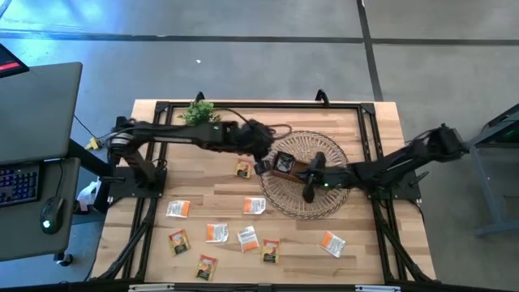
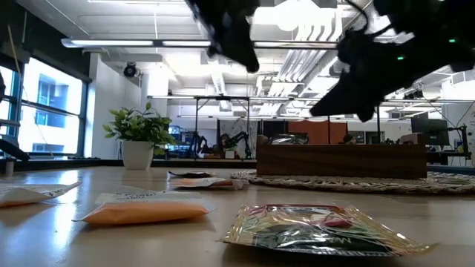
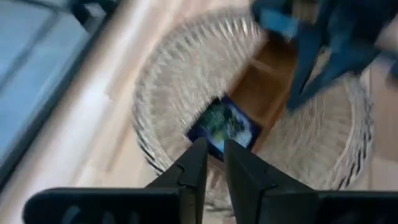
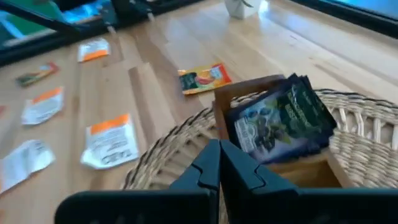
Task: Pick & Place Tea
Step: Put the violet tea bag into the left section of the wooden organizer
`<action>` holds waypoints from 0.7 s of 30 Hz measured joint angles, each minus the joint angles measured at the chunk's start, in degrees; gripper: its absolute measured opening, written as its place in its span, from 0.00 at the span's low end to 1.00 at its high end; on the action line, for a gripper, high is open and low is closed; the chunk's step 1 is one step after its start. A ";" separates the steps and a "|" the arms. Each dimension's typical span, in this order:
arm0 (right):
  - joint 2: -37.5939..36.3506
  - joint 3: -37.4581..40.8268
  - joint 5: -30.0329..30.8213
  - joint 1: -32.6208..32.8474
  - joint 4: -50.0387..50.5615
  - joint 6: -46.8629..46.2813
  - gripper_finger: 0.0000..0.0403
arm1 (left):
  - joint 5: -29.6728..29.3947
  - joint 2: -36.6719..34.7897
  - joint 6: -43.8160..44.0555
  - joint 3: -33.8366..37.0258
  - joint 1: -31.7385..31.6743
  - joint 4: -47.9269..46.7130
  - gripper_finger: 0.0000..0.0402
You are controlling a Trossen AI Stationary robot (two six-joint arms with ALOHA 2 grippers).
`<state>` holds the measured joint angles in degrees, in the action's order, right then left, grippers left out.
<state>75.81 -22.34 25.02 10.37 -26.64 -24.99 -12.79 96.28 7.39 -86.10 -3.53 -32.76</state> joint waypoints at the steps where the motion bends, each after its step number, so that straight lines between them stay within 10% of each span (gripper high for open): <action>1: 2.00 -1.46 0.39 -0.09 -0.08 0.54 0.00 | -1.70 -1.66 0.19 -0.01 0.69 -1.33 0.12; 13: 19.38 -18.20 5.84 -0.31 8.88 0.38 0.00 | -34.42 -13.79 23.89 1.81 18.16 -33.85 0.11; 21: 20.04 -18.01 8.68 -2.71 17.42 -10.44 0.00 | -39.11 -20.75 51.75 18.86 28.25 -40.59 0.11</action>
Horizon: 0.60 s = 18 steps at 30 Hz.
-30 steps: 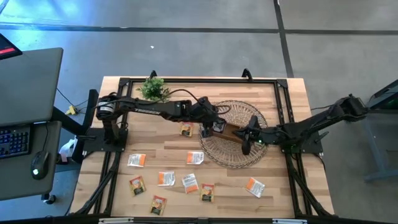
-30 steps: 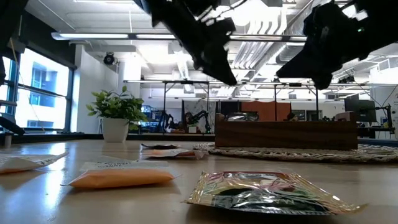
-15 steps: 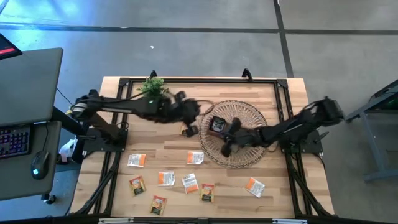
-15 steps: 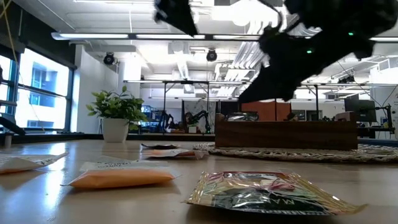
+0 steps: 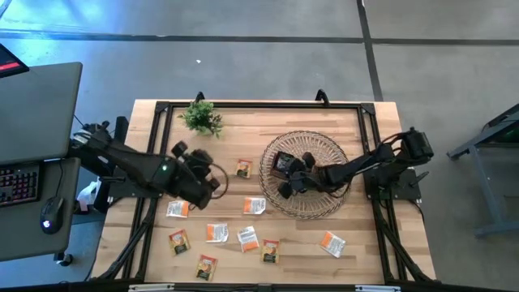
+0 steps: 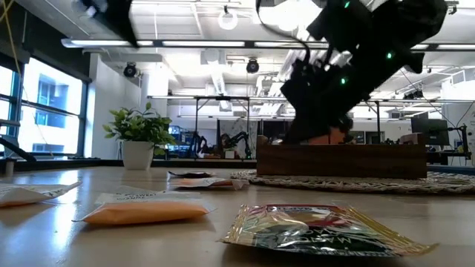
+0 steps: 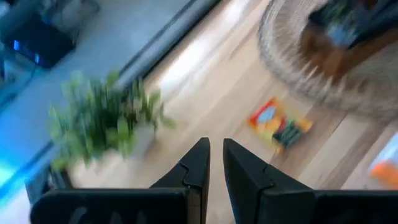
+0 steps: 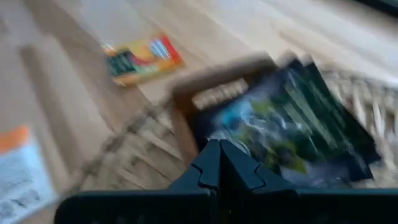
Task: Pick & Place Tea
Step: Put the violet tea bag into the left section of the wooden organizer
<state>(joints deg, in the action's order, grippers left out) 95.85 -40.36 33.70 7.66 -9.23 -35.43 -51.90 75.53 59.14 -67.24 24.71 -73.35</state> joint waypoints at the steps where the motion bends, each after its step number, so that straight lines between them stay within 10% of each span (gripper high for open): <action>1: 0.13 -0.06 -0.57 -0.64 0.77 -1.14 0.00 | 0.03 -0.70 2.71 2.53 0.85 0.42 0.11; 18: 2.51 -11.17 -12.82 -3.88 13.94 8.86 0.00 | 3.23 -2.43 17.22 19.34 1.57 6.93 0.11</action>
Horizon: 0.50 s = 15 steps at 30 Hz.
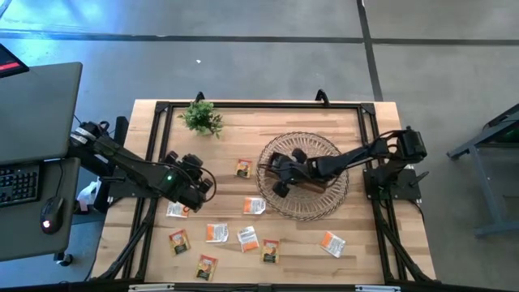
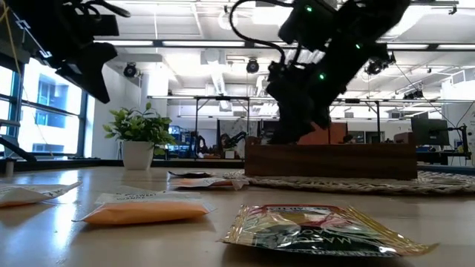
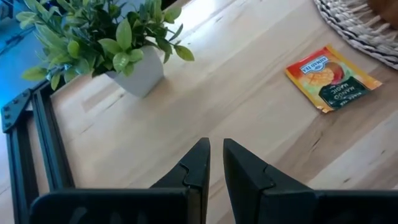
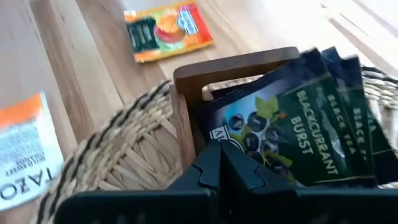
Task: Pick & Place Tea
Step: Put the violet tea bag into the left section of the wooden organizer, then put the white tea bag into the middle section of the wooden organizer
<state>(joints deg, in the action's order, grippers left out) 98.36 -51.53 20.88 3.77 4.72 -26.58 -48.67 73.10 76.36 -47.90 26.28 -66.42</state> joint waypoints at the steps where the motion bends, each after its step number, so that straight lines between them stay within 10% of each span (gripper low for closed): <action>1: 0.00 -1.80 0.34 0.00 3.20 0.07 0.00 | 0.25 0.00 -0.06 0.00 0.00 0.25 0.11; 9: -0.05 -13.82 4.91 1.99 15.12 6.61 0.00 | 0.79 0.00 -1.22 0.00 0.00 0.69 0.11; 15: -0.19 -18.09 -3.68 5.63 13.21 12.71 0.00 | 0.84 0.00 -2.34 0.00 0.00 0.69 0.11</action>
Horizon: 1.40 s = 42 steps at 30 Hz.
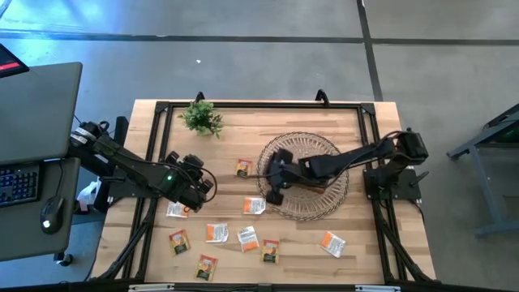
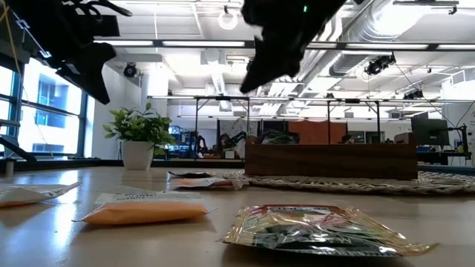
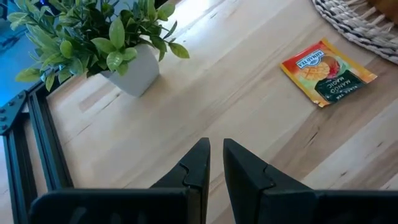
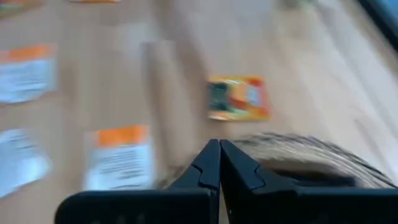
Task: Pick & Place Tea
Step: Put the white tea bag into the middle section of the wooden organizer
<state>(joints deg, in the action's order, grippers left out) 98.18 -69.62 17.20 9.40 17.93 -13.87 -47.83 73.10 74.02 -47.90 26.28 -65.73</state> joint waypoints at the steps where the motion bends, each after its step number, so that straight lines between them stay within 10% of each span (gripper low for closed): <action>1: -0.02 -0.01 -1.78 0.83 -0.87 0.87 0.00 | 0.02 0.00 -0.59 0.00 0.00 0.10 0.11; 9: 0.02 4.87 -1.33 7.17 -10.04 2.12 0.03 | 0.73 0.00 -12.71 -0.07 0.00 9.21 0.11; 19: 0.08 14.93 0.44 11.07 -31.45 -1.22 0.30 | 4.71 0.02 -30.08 -0.09 -0.02 21.50 0.11; 27: -0.04 11.84 1.29 14.99 -22.43 1.80 0.37 | 7.51 0.02 -31.79 -0.09 -0.02 29.58 0.11; 32: -0.10 5.74 -2.05 16.47 -1.83 -17.09 0.37 | 9.93 0.02 -31.78 -0.09 -0.02 33.21 0.11; 36: -0.14 4.28 -16.67 17.20 13.75 -38.53 0.37 | 7.16 0.02 -31.78 -0.09 -0.02 36.26 0.11; 42: -0.14 6.73 -28.30 22.65 18.88 -59.39 0.36 | 10.43 0.02 -31.78 -0.09 -0.02 39.88 0.11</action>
<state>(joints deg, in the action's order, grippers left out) 98.04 -62.89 -11.10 32.05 36.81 -73.26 -37.40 73.12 42.24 -47.99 26.26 -25.86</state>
